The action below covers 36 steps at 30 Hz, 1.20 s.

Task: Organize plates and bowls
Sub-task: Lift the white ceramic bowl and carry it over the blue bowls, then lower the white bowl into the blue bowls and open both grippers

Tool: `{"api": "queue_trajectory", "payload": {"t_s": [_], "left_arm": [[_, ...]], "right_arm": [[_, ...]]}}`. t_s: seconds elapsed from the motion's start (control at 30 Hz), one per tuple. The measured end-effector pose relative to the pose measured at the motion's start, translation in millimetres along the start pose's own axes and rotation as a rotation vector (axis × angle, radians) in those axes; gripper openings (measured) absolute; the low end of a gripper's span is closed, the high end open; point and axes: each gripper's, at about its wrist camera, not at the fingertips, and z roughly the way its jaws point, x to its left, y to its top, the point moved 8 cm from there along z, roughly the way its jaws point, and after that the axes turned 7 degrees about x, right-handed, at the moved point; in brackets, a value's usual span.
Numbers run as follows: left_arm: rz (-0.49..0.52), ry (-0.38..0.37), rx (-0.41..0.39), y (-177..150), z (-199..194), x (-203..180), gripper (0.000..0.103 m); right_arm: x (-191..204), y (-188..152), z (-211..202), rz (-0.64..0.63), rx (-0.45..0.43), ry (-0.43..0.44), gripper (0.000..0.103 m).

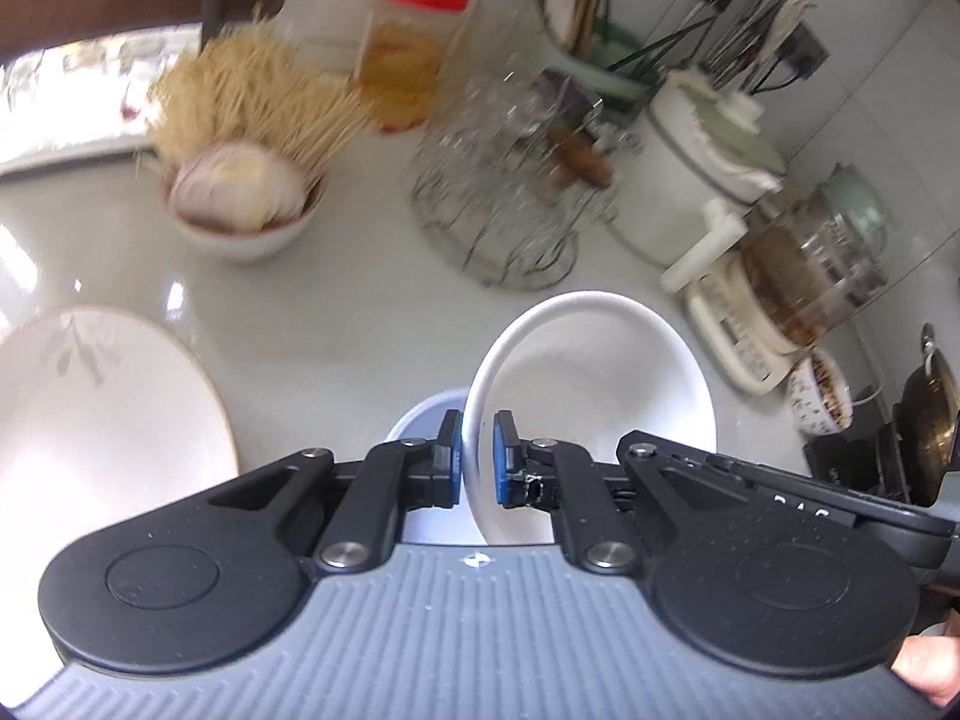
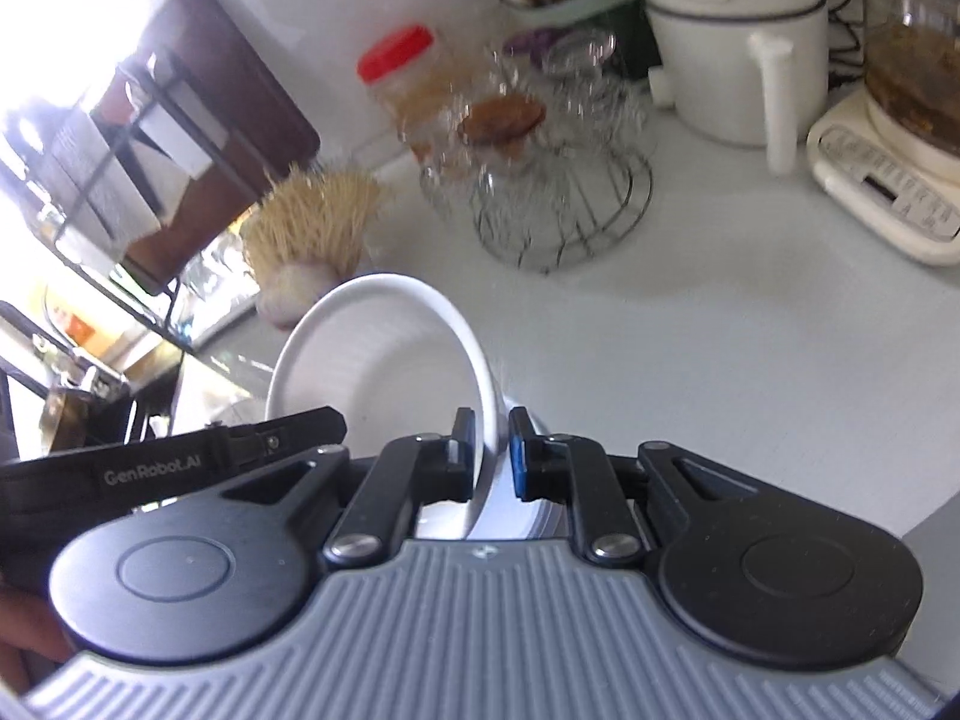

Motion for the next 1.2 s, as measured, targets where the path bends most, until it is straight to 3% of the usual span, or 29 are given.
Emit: {"api": "queue_trajectory", "payload": {"t_s": [0.4, 0.47, 0.53, 0.6, 0.63, 0.83, 1.2], "left_arm": [[-0.042, -0.004, 0.075, -22, 26, 23, 0.013], [-0.041, -0.017, 0.091, -23, 28, 24, 0.02], [-0.056, -0.024, 0.088, -23, 27, 28, 0.043], [-0.051, -0.019, 0.086, -23, 27, 29, 0.046], [-0.051, -0.013, 0.088, -22, 28, 31, 0.046], [-0.062, 0.0, 0.105, -22, 36, 35, 0.046], [-0.083, 0.006, 0.132, -22, 58, 40, 0.046]], "right_arm": [[-8, -17, 22, 0.025, 0.057, -0.029, 0.017], [-9, -14, 22, 0.023, 0.06, -0.041, 0.019], [-8, -13, 21, 0.024, 0.05, -0.033, 0.033], [-9, -11, 19, 0.034, 0.034, -0.018, 0.046], [-9, -9, 18, 0.033, 0.025, -0.016, 0.047], [-21, -6, 21, 0.078, 0.01, -0.003, 0.047], [-35, -16, 52, 0.133, 0.096, 0.021, 0.037]]}}
